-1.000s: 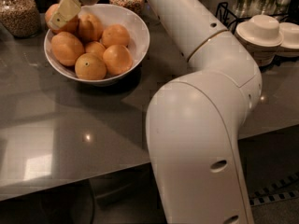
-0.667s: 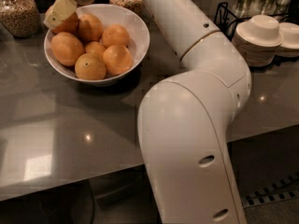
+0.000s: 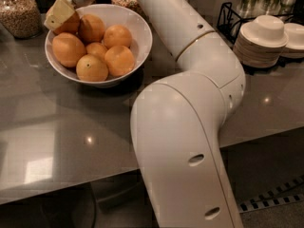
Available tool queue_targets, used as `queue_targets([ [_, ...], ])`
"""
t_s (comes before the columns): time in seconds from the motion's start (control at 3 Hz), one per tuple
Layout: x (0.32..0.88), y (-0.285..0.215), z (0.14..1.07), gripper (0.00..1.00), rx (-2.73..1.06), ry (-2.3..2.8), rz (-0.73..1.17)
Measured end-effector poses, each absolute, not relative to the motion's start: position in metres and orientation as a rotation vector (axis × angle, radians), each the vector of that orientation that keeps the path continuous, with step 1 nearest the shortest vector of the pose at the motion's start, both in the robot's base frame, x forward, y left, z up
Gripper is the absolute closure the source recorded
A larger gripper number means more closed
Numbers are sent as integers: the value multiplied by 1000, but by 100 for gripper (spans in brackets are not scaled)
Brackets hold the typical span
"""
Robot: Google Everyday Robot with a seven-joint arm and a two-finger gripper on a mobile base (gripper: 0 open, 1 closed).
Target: Pick orange from white bowl
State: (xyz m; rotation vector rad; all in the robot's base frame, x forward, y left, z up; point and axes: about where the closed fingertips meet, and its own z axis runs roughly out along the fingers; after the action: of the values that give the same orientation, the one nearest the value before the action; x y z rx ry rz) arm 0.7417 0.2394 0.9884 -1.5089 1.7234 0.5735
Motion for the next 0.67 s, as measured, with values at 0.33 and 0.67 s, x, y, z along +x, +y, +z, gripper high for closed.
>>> queue_targets([
  [0.33,744,239,982,25,-1515,1748,562],
  [0.67,745,240,976,28,-1524,1770,553],
])
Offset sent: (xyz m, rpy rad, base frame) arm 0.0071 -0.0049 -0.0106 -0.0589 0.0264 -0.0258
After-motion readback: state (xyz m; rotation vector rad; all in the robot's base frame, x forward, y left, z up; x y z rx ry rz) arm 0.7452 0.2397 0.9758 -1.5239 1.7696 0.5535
